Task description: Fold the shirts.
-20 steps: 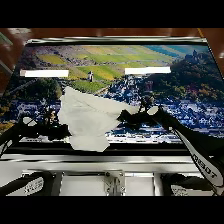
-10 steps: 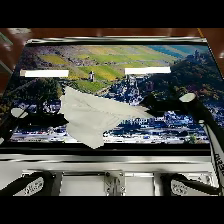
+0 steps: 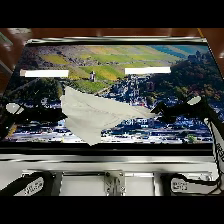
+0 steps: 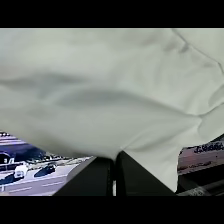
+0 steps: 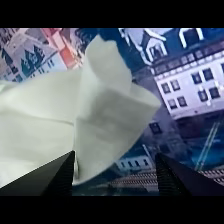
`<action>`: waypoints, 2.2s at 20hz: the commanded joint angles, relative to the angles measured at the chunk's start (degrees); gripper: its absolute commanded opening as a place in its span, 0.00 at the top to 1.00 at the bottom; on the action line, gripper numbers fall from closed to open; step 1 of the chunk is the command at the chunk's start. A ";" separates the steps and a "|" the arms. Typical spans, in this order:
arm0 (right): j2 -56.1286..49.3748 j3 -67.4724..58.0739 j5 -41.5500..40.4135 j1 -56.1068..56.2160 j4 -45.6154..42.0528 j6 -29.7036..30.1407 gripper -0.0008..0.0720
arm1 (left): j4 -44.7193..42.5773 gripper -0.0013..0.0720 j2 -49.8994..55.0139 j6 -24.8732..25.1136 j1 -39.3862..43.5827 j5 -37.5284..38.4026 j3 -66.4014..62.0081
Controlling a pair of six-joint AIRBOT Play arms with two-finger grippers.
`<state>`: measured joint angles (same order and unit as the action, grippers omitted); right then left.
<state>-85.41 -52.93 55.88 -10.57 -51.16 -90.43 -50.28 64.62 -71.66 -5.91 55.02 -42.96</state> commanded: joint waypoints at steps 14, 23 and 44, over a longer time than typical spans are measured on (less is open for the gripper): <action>31.41 -28.24 1.20 -11.19 8.68 3.48 0.89 | -3.87 0.93 -11.34 2.95 -10.91 6.56 -61.33; 41.27 -30.32 37.55 -15.04 -4.61 1.36 0.89 | -12.79 0.93 -13.75 -4.52 -10.84 20.59 -65.77; 19.91 9.07 -1.49 -15.04 0.72 12.70 0.11 | -3.43 0.93 -8.33 -4.13 16.44 -4.87 -7.10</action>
<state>-62.61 -44.07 55.13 -25.67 -55.02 -84.68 -53.89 55.31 -74.52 7.81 52.25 -51.53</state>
